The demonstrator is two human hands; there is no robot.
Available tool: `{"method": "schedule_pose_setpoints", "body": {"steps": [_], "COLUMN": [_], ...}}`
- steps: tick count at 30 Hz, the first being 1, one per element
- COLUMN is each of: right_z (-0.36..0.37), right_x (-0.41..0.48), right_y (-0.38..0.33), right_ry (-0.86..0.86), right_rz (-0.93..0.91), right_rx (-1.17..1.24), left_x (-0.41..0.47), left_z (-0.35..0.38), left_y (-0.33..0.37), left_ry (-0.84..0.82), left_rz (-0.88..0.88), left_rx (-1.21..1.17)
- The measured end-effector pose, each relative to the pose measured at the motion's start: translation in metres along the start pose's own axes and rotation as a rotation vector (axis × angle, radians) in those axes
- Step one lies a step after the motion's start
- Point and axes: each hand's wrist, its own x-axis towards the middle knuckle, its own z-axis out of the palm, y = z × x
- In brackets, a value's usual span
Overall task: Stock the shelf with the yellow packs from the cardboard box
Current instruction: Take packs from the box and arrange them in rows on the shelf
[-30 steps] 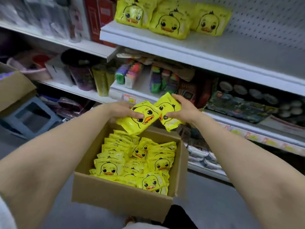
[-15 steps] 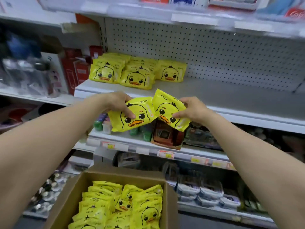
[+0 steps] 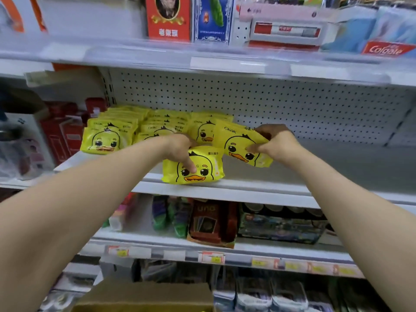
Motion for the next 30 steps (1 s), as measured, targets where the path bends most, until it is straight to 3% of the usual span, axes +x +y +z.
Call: {"method": "schedule_pose_setpoints", "body": {"steps": [6,13,21,30], "right_z": [-0.018,-0.026,0.000,0.042], "right_x": [0.025,0.051,0.072,0.107], "right_y": [0.033,0.070,0.074,0.078], "right_ry": [-0.002,0.108,-0.153,-0.289], "right_rz": [-0.002,0.030,-0.019,-0.016], "right_rx": [-0.065,0.207,0.320,0.377], "left_x": [0.051,0.109,0.199,0.188], "left_z": [0.000,0.002,0.010,-0.012], "left_y": [0.015,0.009,-0.027,-0.007], "left_ry": [-0.024,0.073,0.247,0.292], "left_rz": [0.075,0.132,0.122,0.173], "left_rx": [0.092,0.071,0.140,0.077]}}
